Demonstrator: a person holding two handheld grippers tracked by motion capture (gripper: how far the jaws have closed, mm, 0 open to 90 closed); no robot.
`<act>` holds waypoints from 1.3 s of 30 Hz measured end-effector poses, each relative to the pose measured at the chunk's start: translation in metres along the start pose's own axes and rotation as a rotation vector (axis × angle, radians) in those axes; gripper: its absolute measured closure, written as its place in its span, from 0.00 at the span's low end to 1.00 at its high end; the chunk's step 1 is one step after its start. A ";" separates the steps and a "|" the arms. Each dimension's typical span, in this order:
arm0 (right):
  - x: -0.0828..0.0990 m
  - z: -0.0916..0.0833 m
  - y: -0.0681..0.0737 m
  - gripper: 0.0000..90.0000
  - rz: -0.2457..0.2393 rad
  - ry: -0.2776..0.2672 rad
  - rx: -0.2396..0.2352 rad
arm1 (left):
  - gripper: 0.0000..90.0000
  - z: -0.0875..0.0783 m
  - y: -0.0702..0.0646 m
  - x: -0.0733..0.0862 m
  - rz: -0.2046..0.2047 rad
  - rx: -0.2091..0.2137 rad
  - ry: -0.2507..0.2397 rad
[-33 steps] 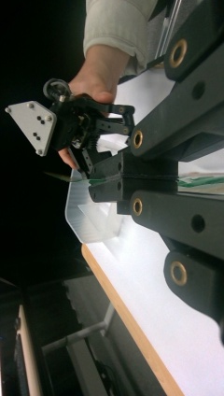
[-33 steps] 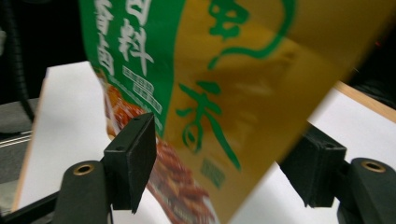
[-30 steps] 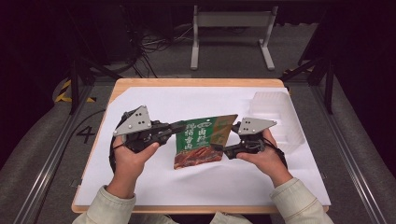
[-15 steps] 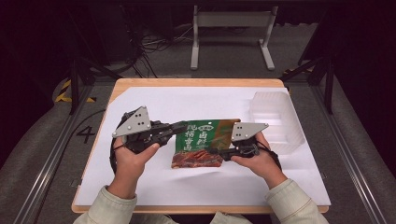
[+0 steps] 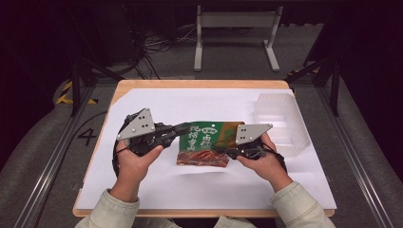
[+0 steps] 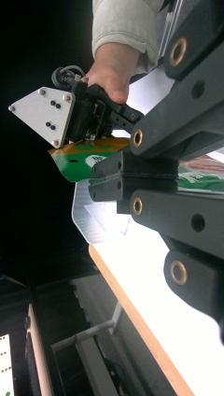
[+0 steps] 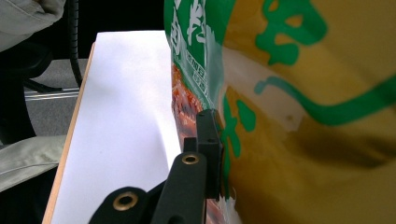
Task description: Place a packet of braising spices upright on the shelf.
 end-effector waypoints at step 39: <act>-0.010 -0.054 -0.032 1.00 0.105 0.079 0.083 | 0.25 -0.017 0.041 0.052 -0.177 -0.108 0.111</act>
Point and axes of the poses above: each handheld gripper's, and its own axes: z roughly forward along the jaws, x roughly out of its underside, y roughly to its left, the point moved 3 cm from there along z, roughly forward along the jaws, and after that the axes turned 8 degrees about -z, right-handed, at the moved point
